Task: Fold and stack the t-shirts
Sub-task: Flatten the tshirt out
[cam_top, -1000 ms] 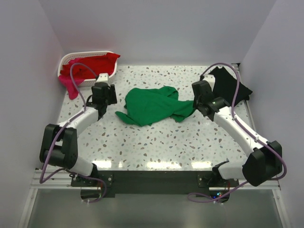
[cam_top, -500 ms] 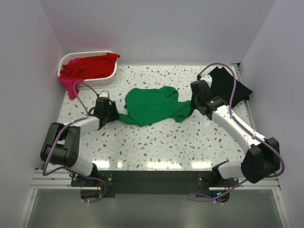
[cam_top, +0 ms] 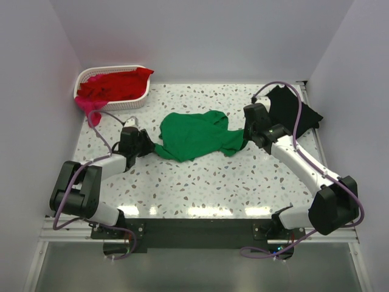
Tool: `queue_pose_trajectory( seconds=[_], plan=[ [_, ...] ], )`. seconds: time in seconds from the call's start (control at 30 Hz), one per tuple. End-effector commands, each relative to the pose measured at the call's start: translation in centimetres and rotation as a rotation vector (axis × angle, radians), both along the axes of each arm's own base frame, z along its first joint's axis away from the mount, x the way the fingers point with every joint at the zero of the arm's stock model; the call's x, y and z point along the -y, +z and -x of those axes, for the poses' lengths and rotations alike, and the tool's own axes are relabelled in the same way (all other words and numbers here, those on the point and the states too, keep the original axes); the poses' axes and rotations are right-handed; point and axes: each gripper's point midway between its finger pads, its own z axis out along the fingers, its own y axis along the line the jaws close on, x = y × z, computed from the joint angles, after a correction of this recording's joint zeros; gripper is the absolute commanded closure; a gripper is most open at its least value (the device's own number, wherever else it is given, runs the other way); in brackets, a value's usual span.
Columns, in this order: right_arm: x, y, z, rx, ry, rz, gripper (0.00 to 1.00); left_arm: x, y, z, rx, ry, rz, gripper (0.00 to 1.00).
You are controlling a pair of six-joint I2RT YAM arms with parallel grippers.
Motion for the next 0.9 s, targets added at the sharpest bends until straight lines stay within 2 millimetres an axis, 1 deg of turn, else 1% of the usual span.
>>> queue_pose_trajectory(
  seconds=[0.0, 0.13, 0.2, 0.43, 0.5, 0.57, 0.6, 0.63, 0.67, 0.7, 0.8, 0.87],
  plan=[
    [0.0, 1.4, -0.3, 0.054, 0.005, -0.018, 1.0, 1.3, 0.9, -0.8, 0.053, -0.03, 0.068, 0.49],
    [0.1, 1.5, -0.2, 0.056, 0.006, -0.021, 1.0, 1.5, 0.4, -0.7, 0.043, -0.043, 0.074, 0.56],
    [0.1, 1.5, -0.2, 0.058, 0.005, -0.02, 1.0, 1.9, 0.3, -0.7, 0.038, -0.056, 0.084, 0.57],
    [0.1, 1.6, -0.2, 0.059, 0.008, -0.02, 1.0, 2.0, -1.6, -0.9, -0.012, -0.065, 0.071, 0.58],
    [0.1, 1.6, -0.2, 0.061, 0.006, -0.02, 1.0, 2.0, -1.7, -0.9, -0.013, -0.069, 0.072, 0.65],
    [0.1, 1.7, -0.2, 0.062, 0.008, -0.021, 1.0, 2.1, -1.6, -0.9, -0.012, -0.074, 0.074, 0.74],
    [0.0, 1.8, -0.1, 0.064, 0.009, -0.023, 1.0, 2.1, -1.7, -0.9, -0.013, -0.073, 0.072, 0.86],
    [0.1, 1.8, -0.2, 0.066, 0.006, -0.024, 1.0, 2.1, -1.4, -1.0, -0.007, -0.075, 0.073, 0.91],
    [0.0, 1.8, -0.2, 0.066, 0.008, -0.025, 1.0, 2.0, -1.3, -1.0, -0.003, -0.07, 0.07, 0.99],
    [0.0, 1.8, -0.2, 0.064, 0.008, -0.025, 1.0, 1.9, -1.2, -1.0, -0.004, -0.069, 0.067, 1.0],
    [0.0, 1.7, -0.2, 0.063, 0.01, -0.023, 1.0, 1.8, -0.2, -1.2, 0.02, -0.061, 0.062, 1.0],
    [0.0, 1.8, -0.2, 0.064, 0.01, -0.024, 1.0, 1.5, 1.1, -1.5, 0.05, -0.05, 0.053, 1.0]
  ],
)
